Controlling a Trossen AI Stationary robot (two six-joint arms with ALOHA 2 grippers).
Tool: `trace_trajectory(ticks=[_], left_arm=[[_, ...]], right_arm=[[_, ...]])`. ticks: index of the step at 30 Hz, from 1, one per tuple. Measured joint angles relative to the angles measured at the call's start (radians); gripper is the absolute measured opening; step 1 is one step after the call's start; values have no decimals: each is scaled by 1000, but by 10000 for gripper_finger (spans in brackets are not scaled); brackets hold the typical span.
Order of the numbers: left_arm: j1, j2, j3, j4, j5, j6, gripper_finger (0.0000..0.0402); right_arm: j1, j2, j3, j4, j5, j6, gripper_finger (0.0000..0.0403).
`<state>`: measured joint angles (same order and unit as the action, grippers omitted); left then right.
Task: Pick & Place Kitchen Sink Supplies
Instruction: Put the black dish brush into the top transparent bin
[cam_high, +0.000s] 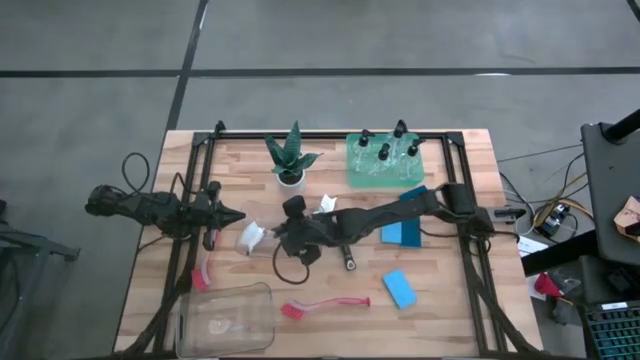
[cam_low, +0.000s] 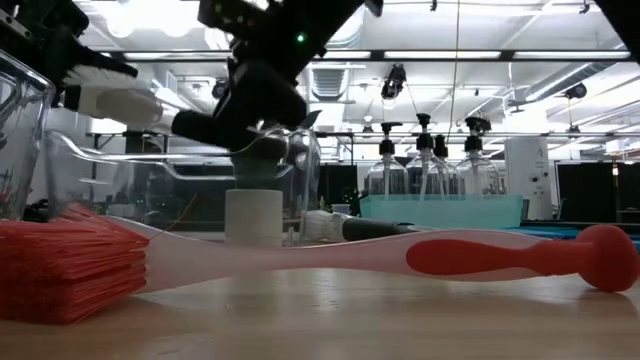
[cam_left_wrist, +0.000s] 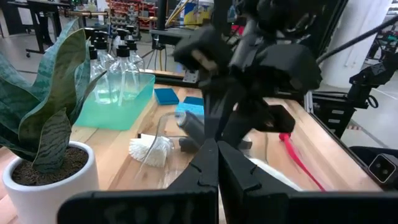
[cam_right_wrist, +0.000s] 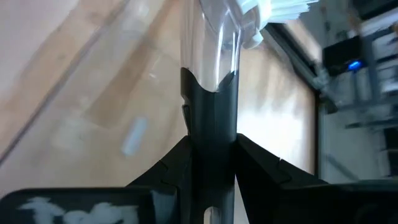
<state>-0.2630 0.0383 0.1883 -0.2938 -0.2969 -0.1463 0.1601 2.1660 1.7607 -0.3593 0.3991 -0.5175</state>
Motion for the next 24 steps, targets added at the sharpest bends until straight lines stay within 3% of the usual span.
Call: trace_trajectory(ticks=[10,24], left_arm=[[0,0,0,-1,0,0,0],[0,0,0,0,0,0,0]], right_arm=[[-23,70,2,1,9,86,95],[-32,53,19,-5,110,237,95]])
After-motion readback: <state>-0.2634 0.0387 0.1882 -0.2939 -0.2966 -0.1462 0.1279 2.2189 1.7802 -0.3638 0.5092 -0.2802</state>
